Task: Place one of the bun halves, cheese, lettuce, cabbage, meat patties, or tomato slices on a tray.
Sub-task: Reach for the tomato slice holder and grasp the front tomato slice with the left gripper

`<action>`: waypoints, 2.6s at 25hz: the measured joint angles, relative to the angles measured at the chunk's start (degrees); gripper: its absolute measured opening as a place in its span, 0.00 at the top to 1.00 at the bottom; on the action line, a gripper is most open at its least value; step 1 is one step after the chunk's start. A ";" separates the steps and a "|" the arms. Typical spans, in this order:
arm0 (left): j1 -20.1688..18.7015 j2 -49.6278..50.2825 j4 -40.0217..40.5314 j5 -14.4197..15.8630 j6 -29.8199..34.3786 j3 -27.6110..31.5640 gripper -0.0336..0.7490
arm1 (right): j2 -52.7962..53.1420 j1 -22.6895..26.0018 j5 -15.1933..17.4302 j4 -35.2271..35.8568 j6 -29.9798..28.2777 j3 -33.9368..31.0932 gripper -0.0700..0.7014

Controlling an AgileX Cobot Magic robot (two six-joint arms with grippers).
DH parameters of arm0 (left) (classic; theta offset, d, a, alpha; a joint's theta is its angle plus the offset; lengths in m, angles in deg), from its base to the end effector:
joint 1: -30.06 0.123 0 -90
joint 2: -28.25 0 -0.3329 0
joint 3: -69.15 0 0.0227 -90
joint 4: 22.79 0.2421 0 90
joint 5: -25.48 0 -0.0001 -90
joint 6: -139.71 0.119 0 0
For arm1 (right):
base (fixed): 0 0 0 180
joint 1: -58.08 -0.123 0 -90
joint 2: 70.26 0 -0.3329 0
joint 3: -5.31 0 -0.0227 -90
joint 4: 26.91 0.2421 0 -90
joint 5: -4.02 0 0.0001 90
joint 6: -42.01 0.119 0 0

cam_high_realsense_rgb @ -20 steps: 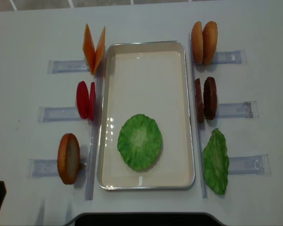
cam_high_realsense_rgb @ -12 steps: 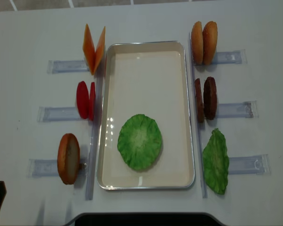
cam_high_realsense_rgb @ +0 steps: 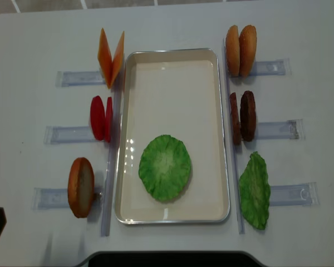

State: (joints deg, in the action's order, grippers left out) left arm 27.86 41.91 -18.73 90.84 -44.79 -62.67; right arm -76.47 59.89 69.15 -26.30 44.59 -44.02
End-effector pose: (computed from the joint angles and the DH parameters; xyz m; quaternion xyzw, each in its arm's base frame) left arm -0.0258 0.0087 0.2641 -0.0191 0.8949 0.0094 0.4457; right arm -0.0418 0.0025 0.2539 0.0328 0.8683 0.0086 0.4949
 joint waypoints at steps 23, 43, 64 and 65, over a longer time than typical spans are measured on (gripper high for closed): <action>0.00 68.57 2.33 1.77 2.50 -35.25 0.18 | 0.00 0.00 0.00 0.00 0.00 0.00 0.14; 0.00 82.96 1.31 0.04 3.20 -41.24 0.20 | 0.00 0.00 -0.05 0.00 0.00 0.00 0.14; -11.73 84.07 0.75 0.10 -14.09 -41.80 0.20 | 0.00 0.00 -0.15 0.00 0.00 0.00 0.14; -13.07 84.40 0.84 0.07 -14.73 -41.80 0.20 | 0.00 0.00 -0.15 0.00 0.00 0.00 0.14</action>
State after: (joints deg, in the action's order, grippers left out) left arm 14.79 126.31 -17.89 90.91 -59.52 -104.47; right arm -76.47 59.89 69.00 -26.30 44.59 -44.02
